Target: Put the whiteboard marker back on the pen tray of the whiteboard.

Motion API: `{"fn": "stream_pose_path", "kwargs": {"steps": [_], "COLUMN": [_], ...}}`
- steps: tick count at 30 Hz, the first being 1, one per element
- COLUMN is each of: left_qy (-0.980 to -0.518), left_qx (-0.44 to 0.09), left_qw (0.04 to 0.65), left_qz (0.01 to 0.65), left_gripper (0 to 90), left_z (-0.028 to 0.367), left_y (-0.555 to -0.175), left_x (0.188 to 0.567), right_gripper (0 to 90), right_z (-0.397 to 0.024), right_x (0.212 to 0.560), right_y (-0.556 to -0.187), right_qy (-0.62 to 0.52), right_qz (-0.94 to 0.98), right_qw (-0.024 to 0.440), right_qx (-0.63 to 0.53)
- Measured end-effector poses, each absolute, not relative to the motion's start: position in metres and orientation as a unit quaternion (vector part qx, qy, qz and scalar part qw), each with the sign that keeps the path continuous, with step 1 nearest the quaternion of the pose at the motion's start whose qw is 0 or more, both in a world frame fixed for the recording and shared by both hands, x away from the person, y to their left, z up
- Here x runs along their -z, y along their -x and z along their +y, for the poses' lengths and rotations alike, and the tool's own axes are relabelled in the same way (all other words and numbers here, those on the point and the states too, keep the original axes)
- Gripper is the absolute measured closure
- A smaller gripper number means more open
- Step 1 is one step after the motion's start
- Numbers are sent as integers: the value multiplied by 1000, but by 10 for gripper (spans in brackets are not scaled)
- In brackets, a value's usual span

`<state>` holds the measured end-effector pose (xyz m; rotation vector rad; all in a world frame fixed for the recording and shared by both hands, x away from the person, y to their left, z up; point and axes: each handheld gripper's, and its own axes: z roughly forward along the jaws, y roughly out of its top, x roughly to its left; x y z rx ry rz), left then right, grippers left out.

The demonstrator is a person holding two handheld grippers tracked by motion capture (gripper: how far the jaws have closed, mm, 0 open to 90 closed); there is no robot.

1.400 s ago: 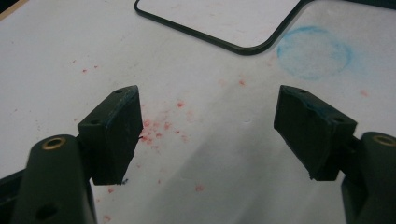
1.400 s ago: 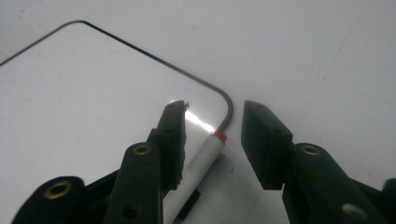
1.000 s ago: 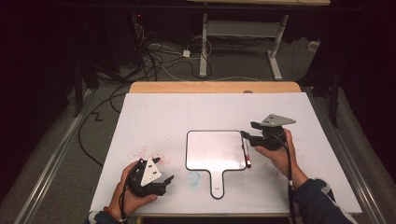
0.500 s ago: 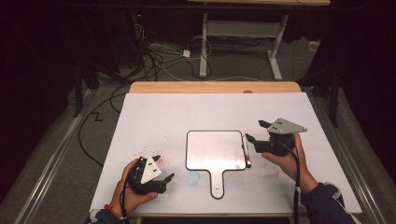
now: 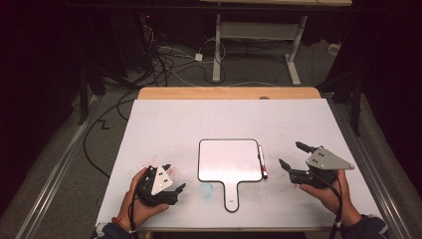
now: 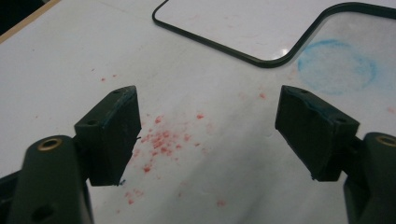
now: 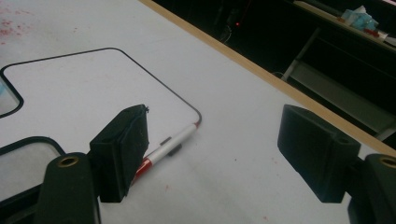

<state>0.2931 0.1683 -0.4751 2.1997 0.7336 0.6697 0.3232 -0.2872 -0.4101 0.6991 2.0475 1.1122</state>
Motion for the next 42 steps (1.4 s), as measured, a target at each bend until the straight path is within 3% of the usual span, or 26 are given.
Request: {"fn": "stream_pose_path", "kwargs": {"steps": [13, 42], "left_qy": [-847, -838], "left_qx": [-263, -270], "left_qw": [363, 364], "left_qz": [286, 303], "left_gripper": [212, 212], "left_z": [170, 172], "left_y": [-290, -302], "left_x": [474, 477], "right_gripper": [214, 237], "right_z": [-324, -319], "right_x": [445, 450], "right_y": [-291, -300], "right_qy": [-297, -302], "right_qz": [786, 780], "right_qw": [354, 365], "right_qx": [-411, -408]}}
